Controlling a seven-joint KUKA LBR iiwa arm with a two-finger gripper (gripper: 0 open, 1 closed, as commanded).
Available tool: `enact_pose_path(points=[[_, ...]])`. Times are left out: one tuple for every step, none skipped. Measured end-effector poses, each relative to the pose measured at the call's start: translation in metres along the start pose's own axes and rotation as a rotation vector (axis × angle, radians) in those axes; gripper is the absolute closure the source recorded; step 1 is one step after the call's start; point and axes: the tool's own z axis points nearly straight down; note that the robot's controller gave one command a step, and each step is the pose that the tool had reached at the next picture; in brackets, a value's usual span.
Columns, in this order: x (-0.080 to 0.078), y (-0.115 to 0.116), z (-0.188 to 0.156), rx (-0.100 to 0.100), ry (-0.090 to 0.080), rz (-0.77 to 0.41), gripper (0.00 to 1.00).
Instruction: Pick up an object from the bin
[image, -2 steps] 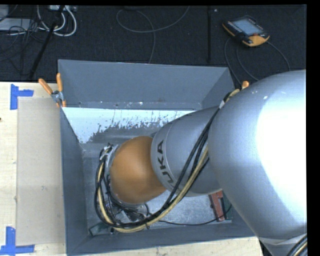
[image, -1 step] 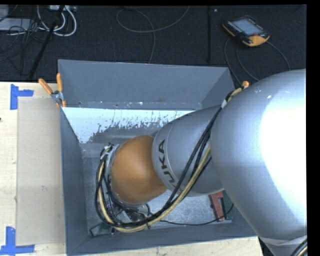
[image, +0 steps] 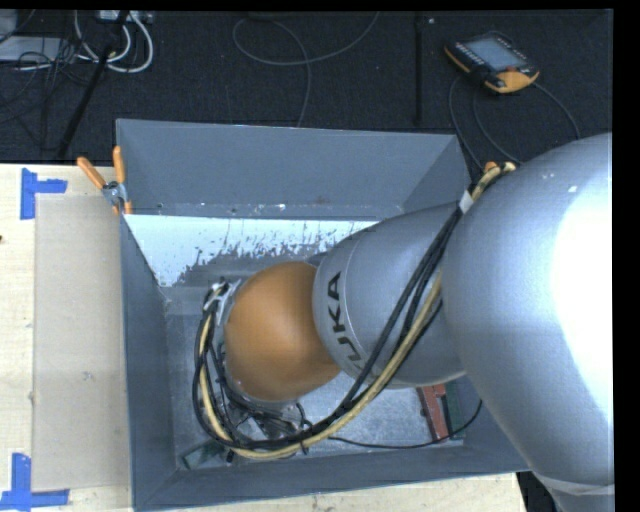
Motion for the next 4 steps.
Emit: enact_pose_path(points=[[-0.001, 0.0, -0.017, 0.0, -0.005, 0.0, 1.0], [0.0, 0.001, -0.038, 0.0, -0.002, 0.0, 1.0], [-0.002, 0.0, -0.057, 0.001, -0.01, 0.001, 1.0], [-0.002, 0.0, -0.065, 0.001, -0.012, 0.001, 1.0]])
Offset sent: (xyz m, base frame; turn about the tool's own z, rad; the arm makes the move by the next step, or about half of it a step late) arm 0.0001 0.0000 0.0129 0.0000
